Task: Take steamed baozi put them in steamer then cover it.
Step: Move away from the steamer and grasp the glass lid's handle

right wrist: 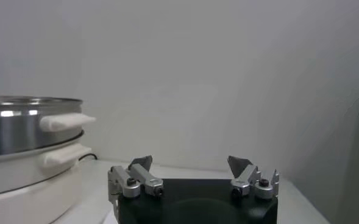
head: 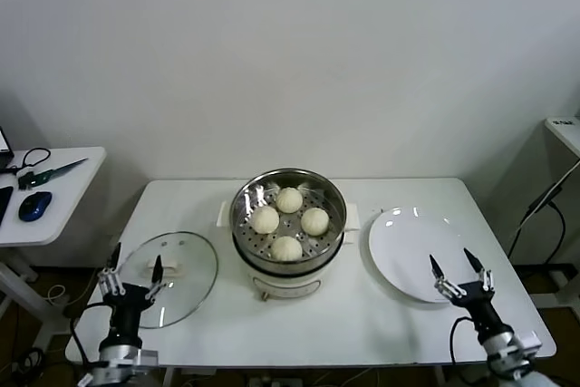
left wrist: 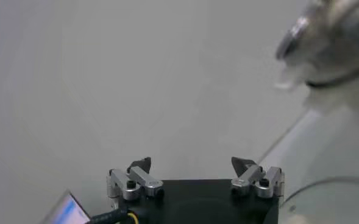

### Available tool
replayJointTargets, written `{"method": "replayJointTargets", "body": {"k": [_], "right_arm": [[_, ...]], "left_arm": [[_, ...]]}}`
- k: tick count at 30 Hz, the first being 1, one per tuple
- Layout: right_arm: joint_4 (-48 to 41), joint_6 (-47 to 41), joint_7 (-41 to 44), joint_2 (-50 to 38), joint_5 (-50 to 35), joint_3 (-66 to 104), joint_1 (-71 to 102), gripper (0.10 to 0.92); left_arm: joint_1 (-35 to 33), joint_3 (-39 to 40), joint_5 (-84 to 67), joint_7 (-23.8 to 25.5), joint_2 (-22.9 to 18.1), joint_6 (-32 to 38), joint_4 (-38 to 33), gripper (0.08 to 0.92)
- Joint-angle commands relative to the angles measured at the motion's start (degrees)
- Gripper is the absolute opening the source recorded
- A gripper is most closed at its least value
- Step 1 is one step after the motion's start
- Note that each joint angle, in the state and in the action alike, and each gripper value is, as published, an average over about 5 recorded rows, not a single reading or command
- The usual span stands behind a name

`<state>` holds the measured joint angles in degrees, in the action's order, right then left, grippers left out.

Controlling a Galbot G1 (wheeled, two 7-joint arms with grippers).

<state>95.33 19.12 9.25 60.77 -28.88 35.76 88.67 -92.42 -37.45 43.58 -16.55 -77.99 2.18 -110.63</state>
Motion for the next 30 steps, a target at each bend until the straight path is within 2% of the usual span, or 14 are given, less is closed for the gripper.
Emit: {"method": "replayJointTargets", "body": {"k": [1,11,30], "right_arm": [[-0.31,5.55,-1.87,7.66,2.24,-0.27,6.43,0.823],[0.41,6.23,-2.51,9.28,2.32,-0.43,7.55,0.823],[1.92,7.30,-2.89,11.22,2.99,-0.34,9.63,0.823]], "left_arm": [[3.79,-0.35,30.47,-9.28,2.44,4.56,18.74,0.823],[5.94,0.34,31.41,-8.91,2.14,2.54,24.02,0.823],[15.16,1.00,33.81,-6.48,1.83,-2.07,28.23,0.823]]}}
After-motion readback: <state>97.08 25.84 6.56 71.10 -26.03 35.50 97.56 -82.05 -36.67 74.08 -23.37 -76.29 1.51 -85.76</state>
